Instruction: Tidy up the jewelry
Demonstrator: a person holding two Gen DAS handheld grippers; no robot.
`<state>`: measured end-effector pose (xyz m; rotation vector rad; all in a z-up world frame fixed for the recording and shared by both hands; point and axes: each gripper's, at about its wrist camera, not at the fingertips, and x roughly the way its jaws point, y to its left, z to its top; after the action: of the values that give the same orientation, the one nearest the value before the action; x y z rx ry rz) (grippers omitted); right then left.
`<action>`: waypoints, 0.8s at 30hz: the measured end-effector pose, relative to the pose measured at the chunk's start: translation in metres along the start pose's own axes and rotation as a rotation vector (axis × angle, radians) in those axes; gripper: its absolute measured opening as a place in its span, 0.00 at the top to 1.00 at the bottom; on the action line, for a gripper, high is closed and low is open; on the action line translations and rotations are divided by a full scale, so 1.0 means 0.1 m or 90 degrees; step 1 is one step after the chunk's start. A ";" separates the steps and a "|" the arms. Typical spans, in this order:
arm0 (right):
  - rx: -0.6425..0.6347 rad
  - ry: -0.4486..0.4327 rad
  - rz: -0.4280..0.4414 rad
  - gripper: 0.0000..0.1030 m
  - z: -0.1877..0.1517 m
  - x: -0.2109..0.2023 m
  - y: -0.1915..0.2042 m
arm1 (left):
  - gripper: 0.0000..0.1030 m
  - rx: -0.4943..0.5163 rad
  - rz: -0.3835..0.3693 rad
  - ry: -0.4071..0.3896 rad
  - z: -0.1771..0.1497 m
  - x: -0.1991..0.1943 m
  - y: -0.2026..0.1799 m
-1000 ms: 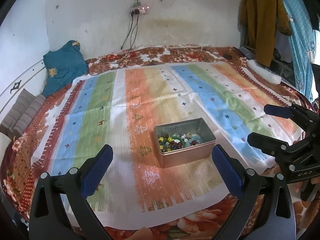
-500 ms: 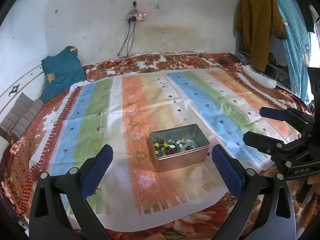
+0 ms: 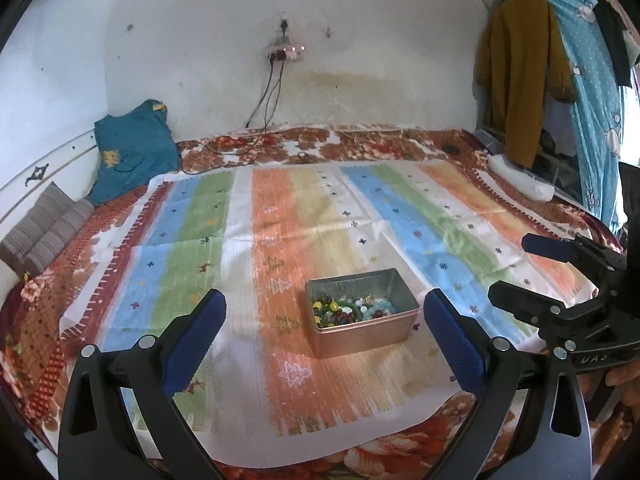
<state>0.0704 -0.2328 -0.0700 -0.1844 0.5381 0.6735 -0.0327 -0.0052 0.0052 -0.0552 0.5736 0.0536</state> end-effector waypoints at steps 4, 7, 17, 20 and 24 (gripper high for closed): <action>0.001 -0.013 -0.006 0.06 0.00 -0.04 -0.01 | 0.06 0.008 -0.007 -0.002 0.00 0.00 -0.04; 0.008 -0.029 -0.006 0.06 0.01 -0.08 -0.04 | 0.06 0.012 -0.007 0.000 -0.01 0.01 -0.05; 0.002 -0.030 -0.007 0.06 0.01 -0.09 -0.02 | 0.06 0.023 -0.016 0.006 -0.03 0.02 -0.10; 0.001 -0.028 -0.007 0.06 0.01 -0.09 -0.01 | 0.06 0.025 -0.019 0.009 -0.04 0.03 -0.11; 0.000 -0.028 -0.007 0.06 0.01 -0.09 0.00 | 0.06 0.028 -0.021 0.011 -0.04 0.04 -0.12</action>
<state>0.0652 -0.2377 -0.0642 -0.1725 0.4952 0.6656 -0.0308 -0.0177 0.0008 -0.0221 0.5904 0.0085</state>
